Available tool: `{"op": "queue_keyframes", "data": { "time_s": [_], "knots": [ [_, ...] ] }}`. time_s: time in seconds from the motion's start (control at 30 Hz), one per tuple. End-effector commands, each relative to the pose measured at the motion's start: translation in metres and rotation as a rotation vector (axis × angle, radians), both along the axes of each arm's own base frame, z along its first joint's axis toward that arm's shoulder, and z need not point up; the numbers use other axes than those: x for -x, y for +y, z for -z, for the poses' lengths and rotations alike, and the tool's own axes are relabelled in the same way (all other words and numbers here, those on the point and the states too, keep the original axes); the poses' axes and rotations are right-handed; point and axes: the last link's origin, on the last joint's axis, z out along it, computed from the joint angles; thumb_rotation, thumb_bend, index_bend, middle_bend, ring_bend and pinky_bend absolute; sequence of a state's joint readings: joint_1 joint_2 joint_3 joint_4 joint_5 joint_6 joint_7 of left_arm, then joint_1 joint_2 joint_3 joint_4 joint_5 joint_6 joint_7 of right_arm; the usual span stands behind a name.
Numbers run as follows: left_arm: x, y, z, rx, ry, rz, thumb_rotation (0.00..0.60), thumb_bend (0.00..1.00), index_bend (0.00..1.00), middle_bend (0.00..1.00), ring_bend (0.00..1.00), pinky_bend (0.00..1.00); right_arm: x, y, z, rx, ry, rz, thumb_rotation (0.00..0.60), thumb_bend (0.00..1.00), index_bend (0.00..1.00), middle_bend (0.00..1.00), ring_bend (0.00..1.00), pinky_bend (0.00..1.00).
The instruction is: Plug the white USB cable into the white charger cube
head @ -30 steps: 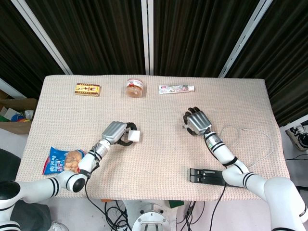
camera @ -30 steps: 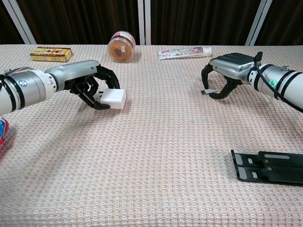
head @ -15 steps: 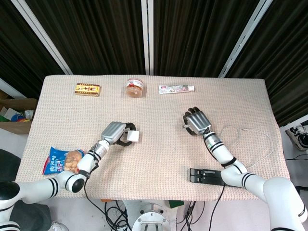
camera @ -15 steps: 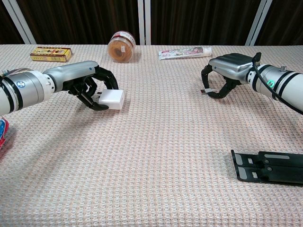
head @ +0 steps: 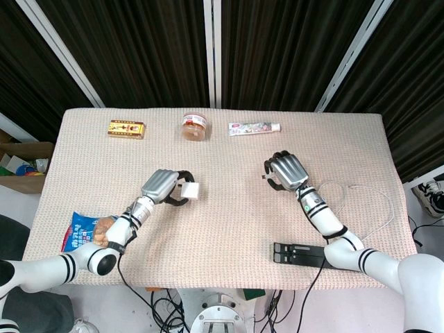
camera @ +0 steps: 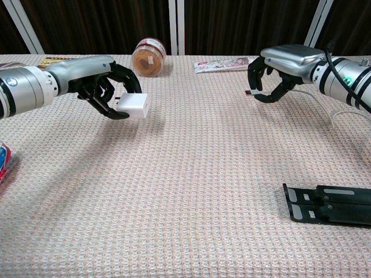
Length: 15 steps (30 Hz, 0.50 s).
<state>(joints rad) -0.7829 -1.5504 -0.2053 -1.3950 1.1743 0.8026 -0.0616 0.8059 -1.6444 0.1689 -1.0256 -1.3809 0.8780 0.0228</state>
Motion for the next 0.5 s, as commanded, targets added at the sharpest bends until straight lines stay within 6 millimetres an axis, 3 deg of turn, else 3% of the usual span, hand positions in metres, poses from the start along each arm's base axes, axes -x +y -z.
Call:
{"op": "queue_keyframes", "data": {
  "time_s": [0.03, 0.3, 0.5],
  "knots": [
    [-0.008, 0.003, -0.01, -0.008, -0.015, 0.004, 0.6, 0.24, 0.56, 0.45, 0.73, 0.92, -0.001, 0.001, -0.007, -0.009, -0.027, 0.022, 0.6, 0.82, 0.6, 0.62, 0.36, 0.38],
    [-0.033, 0.013, -0.028, -0.027, -0.01, 0.037, 0.6, 0.24, 0.56, 0.45, 0.73, 0.92, -0.005, 0.009, -0.013, -0.029, -0.075, 0.047, 0.6, 0.83, 0.6, 0.64, 0.38, 0.39],
    [-0.05, 0.013, -0.021, -0.03, 0.014, 0.057, 0.6, 0.24, 0.56, 0.45, 0.73, 0.92, -0.021, 0.011, -0.022, -0.056, -0.125, 0.066, 0.6, 0.83, 0.6, 0.63, 0.38, 0.39]
  ]
}}
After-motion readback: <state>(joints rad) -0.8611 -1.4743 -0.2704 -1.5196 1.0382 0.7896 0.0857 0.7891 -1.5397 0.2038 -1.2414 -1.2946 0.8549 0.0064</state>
